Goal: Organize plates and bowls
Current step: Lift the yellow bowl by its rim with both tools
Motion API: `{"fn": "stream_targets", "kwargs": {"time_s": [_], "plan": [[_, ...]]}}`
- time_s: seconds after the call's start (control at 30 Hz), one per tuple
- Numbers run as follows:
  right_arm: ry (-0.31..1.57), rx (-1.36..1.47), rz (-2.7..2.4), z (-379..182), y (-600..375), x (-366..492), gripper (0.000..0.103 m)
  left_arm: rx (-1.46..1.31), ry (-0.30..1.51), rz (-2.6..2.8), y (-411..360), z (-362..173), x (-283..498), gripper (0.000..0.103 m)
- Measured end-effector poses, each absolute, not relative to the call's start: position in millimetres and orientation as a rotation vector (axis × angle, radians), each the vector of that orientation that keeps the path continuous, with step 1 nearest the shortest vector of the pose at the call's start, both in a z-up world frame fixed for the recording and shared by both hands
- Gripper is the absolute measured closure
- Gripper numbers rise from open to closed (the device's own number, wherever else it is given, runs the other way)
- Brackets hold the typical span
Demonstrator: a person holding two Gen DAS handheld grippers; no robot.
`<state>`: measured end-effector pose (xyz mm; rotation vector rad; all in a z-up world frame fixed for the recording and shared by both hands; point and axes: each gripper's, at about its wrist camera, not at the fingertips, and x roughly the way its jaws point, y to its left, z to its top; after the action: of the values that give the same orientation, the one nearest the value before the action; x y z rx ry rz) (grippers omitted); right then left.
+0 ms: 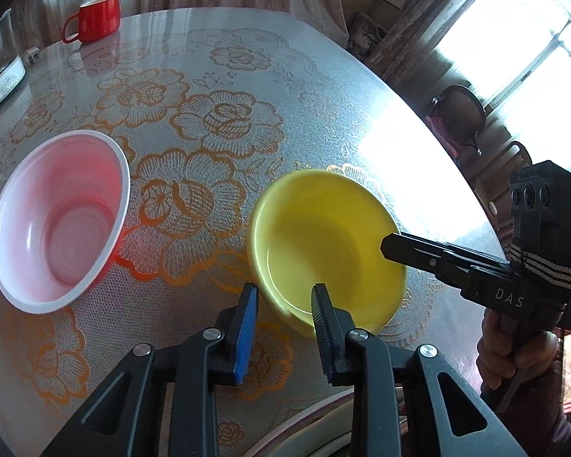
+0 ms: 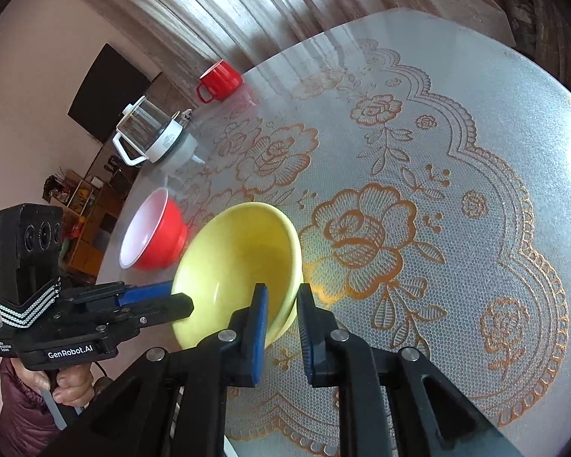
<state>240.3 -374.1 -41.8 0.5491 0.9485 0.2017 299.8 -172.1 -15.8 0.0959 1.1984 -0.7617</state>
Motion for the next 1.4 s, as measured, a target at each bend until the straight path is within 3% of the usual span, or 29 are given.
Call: {"fn": "stream_targets", "kwargs": {"time_s": [0.07, 0.27, 0.33, 0.5, 1.4], "plan": [[0.946, 0.582, 0.210, -44, -379, 236, 0.081, 0.078, 1.216, -0.733, -171, -17, 303, 0.072], [0.913, 0.619, 0.191, -42, -388, 226, 0.080, 0.012, 1.213, -0.697, -169, -12, 309, 0.073], [0.909, 0.594, 0.180, -42, -385, 224, 0.088, 0.028, 1.213, -0.696, -173, -13, 307, 0.075], [0.910, 0.569, 0.150, -41, -380, 225, 0.091, 0.091, 1.188, -0.680, -180, -14, 299, 0.085], [0.917, 0.617, 0.111, -45, -386, 211, 0.091, 0.051, 1.164, -0.697, -189, -21, 269, 0.084]]}}
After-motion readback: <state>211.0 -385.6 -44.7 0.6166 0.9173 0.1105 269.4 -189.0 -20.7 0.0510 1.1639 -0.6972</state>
